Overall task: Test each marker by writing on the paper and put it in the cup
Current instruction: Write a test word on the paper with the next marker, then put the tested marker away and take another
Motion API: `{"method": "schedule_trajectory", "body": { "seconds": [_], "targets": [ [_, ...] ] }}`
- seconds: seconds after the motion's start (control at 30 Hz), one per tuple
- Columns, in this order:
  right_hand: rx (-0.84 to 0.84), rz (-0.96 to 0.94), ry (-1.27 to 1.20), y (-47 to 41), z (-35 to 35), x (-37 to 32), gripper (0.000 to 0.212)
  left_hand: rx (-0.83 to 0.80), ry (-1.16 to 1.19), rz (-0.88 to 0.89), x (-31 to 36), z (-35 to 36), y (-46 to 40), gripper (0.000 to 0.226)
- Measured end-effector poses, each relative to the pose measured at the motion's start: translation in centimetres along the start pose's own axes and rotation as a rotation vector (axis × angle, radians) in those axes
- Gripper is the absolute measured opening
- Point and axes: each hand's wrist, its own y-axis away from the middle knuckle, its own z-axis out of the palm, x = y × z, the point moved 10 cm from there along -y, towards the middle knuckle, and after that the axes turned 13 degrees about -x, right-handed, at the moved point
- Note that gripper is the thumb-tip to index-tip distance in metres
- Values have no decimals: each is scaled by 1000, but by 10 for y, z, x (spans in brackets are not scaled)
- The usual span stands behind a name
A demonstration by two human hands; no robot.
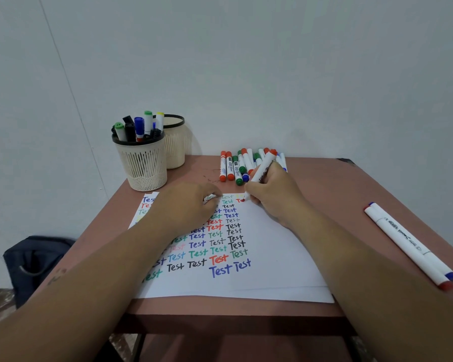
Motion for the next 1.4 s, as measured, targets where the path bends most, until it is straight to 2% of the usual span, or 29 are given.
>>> {"method": "schedule_trajectory", "body": {
  "seconds": [0.23, 0.53, 0.8, 0.97, 1.4],
  "targets": [
    [71, 7, -12, 2, -8, 0, 23, 9, -13, 10, 0, -1, -1, 30],
    [36, 41, 1, 1, -3, 3, 33, -5, -9, 4, 0, 1, 0, 30],
    [21, 37, -11, 0, -2, 3, 32, 5, -15, 9, 1, 0, -1, 30],
    [70, -17, -45, -1, -9, 3, 17, 27, -2, 22, 3, -3, 2, 29],
    [84, 14, -5, 2, -9, 2, 25, 15, 3, 27, 5, -4, 2, 29]
  ]
}}
